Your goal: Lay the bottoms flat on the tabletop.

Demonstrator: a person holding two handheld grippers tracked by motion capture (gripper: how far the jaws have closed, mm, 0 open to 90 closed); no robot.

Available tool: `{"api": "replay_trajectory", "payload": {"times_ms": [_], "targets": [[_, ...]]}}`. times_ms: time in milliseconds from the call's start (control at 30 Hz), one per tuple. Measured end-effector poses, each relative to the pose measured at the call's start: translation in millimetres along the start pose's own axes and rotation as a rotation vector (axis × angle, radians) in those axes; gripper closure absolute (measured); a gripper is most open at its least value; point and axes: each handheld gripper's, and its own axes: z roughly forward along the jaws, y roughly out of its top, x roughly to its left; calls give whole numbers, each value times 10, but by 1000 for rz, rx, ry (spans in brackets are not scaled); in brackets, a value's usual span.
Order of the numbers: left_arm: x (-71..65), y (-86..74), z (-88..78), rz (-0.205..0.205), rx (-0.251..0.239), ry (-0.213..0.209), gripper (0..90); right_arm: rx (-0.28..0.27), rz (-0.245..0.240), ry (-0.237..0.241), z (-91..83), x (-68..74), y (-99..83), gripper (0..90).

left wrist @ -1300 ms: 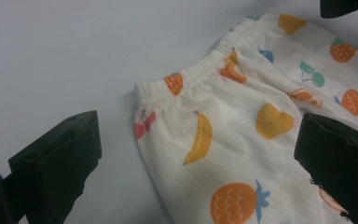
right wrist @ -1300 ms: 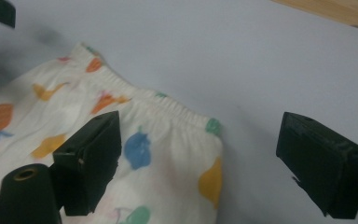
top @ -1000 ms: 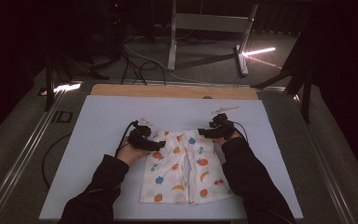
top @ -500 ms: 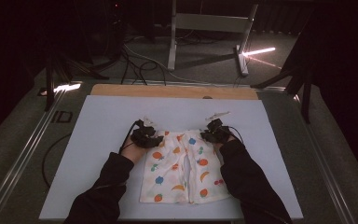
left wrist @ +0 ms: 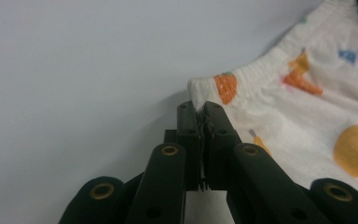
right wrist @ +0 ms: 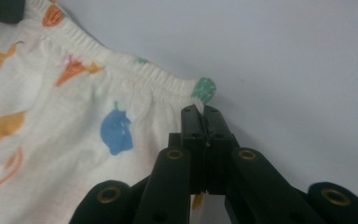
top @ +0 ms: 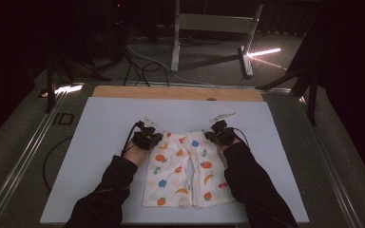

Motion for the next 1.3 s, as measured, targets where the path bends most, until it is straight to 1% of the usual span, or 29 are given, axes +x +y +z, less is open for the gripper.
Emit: {"api": "replay_trajectory", "payload": {"times_ms": [33, 67, 133, 167, 233, 267, 333, 367, 400, 433, 500, 633, 700, 733, 800, 833, 900, 967, 1000, 1100, 1133, 1167, 1200, 1300], "targets": [[21, 13, -13, 7, 0, -1, 875, -5, -7, 0, -5, 0, 16, 895], [37, 26, -28, 12, -4, 5, 875, -9, -3, 2, -7, 2, 35, 895], [58, 42, -38, 8, -5, 2, 875, -12, 0, 0, -5, 6, 53, 894], [94, 85, -44, 17, -7, 8, 875, -16, -3, 1, 1, -2, 70, 895], [123, 135, -41, 27, -2, 9, 874, -20, 1, 0, 31, -10, 114, 895], [140, 171, -38, 41, -3, 16, 874, -21, 1, -5, 44, -16, 134, 895], [181, 254, -13, 65, 9, 17, 873, -24, 7, -14, 66, -33, 174, 894], [195, 281, 0, 67, 14, 16, 873, -28, 16, -21, 74, -50, 197, 895], [210, 315, 21, 80, 21, 12, 873, -35, 23, -23, 80, -61, 210, 895], [218, 344, 39, 92, 25, 20, 873, -41, 30, -26, 85, -77, 228, 894], [251, 391, 85, 103, 30, 26, 873, -49, 38, -36, 103, -107, 262, 894], [336, 468, 173, 92, 34, 29, 872, -41, 56, -61, 178, -166, 334, 895], [374, 503, 216, 89, 34, 37, 872, -35, 52, -74, 210, -190, 367, 895], [392, 516, 233, 85, 32, 35, 872, -35, 59, -77, 230, -202, 383, 894], [420, 535, 257, 79, 29, 41, 872, -29, 55, -89, 263, -225, 417, 894], [433, 538, 278, 76, 26, 36, 871, -24, 57, -91, 282, -241, 438, 894], [455, 553, 318, 78, 27, 35, 871, -15, 48, -123, 320, -269, 483, 894], [480, 573, 353, 76, 33, 44, 871, -9, 55, -120, 341, -292, 516, 894], [488, 585, 374, 67, 26, 49, 871, -10, 64, -121, 348, -301, 531, 894], [499, 624, 399, 63, 22, 61, 870, -16, 84, -122, 365, -328, 565, 894], [496, 644, 403, 62, 16, 69, 870, -18, 89, -124, 370, -332, 572, 894], [495, 661, 402, 46, 1, 62, 869, -19, 99, -120, 382, -341, 577, 894], [489, 673, 406, 41, -5, 64, 870, -17, 100, -131, 391, -348, 575, 894], [459, 706, 436, 69, 10, 70, 869, -16, 111, -146, 404, -375, 556, 894]]}}
